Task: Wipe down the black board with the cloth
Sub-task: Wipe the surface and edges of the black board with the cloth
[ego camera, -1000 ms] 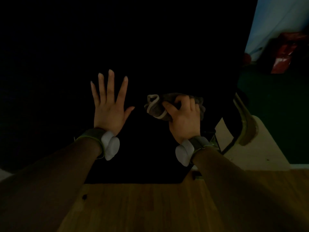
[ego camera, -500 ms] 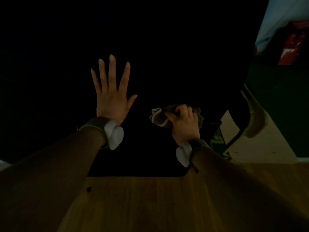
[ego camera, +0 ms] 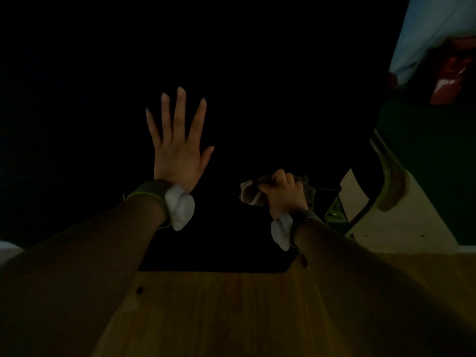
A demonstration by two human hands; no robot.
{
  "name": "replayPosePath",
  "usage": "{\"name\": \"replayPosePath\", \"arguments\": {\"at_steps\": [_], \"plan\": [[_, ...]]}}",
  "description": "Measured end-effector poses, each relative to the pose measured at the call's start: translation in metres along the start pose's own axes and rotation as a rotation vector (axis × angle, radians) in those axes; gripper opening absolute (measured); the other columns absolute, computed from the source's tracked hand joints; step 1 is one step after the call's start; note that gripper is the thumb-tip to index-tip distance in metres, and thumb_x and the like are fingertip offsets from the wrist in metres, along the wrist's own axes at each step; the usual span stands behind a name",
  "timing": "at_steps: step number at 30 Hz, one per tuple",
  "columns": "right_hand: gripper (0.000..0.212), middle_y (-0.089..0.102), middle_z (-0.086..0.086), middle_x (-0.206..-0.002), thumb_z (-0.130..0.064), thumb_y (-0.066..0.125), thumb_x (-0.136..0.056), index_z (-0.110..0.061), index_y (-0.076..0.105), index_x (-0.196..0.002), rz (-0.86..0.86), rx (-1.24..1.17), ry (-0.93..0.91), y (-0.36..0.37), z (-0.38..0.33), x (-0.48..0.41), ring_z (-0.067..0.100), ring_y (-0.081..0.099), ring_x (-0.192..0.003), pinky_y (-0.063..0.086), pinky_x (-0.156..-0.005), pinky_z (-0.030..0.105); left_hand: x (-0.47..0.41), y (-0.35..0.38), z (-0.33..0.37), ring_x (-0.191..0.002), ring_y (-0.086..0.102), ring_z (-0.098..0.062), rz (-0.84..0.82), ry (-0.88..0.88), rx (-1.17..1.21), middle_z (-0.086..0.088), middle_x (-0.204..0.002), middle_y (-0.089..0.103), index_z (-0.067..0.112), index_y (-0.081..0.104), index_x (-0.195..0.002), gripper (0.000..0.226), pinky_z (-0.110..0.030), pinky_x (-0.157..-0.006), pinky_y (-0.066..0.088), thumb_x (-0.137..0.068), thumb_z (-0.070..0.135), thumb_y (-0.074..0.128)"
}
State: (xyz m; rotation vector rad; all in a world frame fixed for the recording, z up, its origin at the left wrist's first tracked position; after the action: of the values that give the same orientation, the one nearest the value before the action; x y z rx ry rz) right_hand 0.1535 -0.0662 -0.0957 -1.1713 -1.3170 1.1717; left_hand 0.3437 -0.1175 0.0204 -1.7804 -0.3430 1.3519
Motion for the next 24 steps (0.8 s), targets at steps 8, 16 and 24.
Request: {"name": "replayPosePath", "arguments": {"at_steps": [8, 16, 24], "plan": [[0.053, 0.018, 0.007, -0.157, -0.031, 0.050, -0.098, -0.029, 0.030, -0.147, 0.009, -0.130, -0.085, -0.044, -0.005, 0.005, 0.030, 0.016, -0.142, 0.022, -0.112, 0.045, 0.003, -0.036, -0.001, -0.141, 0.014, -0.041, 0.046, 0.015, 0.022, -0.019, -0.154, 0.019, 0.026, 0.018, -0.148, 0.067, -0.066, -0.110, 0.005, -0.091, 0.042, 0.048], [0.044, 0.047, 0.011, -0.134, -0.020, 0.060, -0.091, -0.021, 0.053, -0.134, 0.436, -0.366, -0.091, -0.165, -0.012, 0.034, 0.029, 0.040, -0.124, 0.031, -0.101, 0.033, -0.037, -0.086, 0.002, -0.139, 0.019, -0.041, 0.079, -0.057, 0.081, -0.017, -0.154, 0.019, 0.024, 0.020, -0.149, 0.067, -0.063, -0.111, 0.005, -0.090, 0.041, 0.047], [0.044, 0.048, 0.020, -0.124, -0.006, 0.061, -0.088, -0.011, 0.055, -0.131, 0.493, -0.469, -0.252, -0.246, -0.014, 0.061, 0.036, 0.043, -0.117, 0.038, -0.097, 0.040, -0.074, -0.134, 0.015, -0.138, 0.023, -0.039, 0.152, -0.049, 0.099, -0.016, -0.153, 0.021, 0.021, 0.022, -0.148, 0.073, -0.062, -0.110, 0.007, -0.087, 0.026, 0.060]]}}
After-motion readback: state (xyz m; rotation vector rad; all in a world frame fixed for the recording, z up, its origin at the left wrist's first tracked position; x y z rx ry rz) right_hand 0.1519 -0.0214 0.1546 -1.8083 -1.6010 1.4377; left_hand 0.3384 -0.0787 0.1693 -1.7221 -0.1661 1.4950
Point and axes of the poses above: each hand's wrist, its own x-axis away from the middle knuckle, its own y-axis out of the palm, z = x × y, the point moved 6 cm from there along -x, towards the middle knuckle
